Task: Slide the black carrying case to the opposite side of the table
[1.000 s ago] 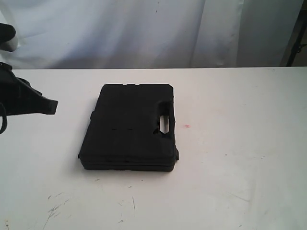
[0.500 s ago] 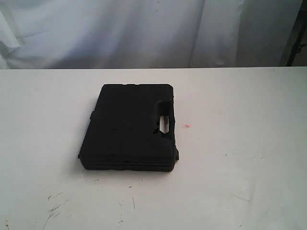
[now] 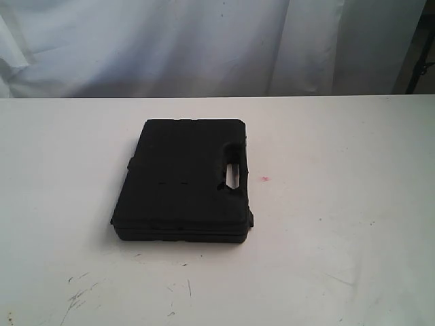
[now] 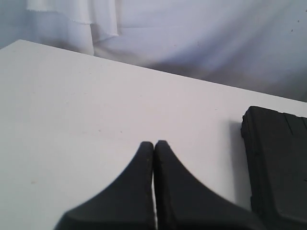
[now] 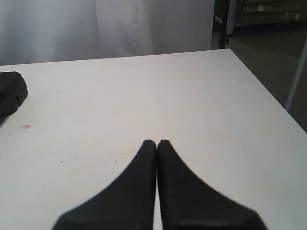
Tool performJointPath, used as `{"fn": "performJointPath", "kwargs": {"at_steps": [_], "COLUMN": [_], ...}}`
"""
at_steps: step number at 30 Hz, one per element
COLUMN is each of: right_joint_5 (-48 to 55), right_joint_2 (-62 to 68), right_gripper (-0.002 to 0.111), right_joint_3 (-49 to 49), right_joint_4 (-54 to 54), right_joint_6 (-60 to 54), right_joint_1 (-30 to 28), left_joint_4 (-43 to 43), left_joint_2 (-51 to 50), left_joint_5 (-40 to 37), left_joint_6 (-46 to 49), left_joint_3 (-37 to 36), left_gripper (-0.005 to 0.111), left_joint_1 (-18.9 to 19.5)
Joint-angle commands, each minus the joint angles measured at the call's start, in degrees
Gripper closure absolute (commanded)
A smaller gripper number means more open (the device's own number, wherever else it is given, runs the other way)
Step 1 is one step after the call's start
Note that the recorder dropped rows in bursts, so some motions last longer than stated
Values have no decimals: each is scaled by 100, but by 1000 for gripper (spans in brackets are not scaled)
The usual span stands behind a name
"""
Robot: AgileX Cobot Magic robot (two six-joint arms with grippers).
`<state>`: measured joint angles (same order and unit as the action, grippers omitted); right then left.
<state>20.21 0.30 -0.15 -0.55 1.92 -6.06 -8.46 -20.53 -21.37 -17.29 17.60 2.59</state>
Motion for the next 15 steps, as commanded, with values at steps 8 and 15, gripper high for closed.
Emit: {"fn": "performJointPath", "kwargs": {"at_steps": [8, 15], "right_joint_5": [-43, -43], "right_joint_2": [-30, -30], "right_gripper": [108, 108], "right_joint_3": [15, 15], "right_joint_4": [16, 16], "right_joint_6": [24, 24], "right_joint_1": [15, 15], "left_joint_4": [249, 607], "left_joint_2": [579, 1399], "left_joint_5": [164, 129], "left_joint_6": [-19, 407], "left_joint_3": [-601, -1121], "left_gripper": [107, 107], "left_joint_1": [11, 11]}}
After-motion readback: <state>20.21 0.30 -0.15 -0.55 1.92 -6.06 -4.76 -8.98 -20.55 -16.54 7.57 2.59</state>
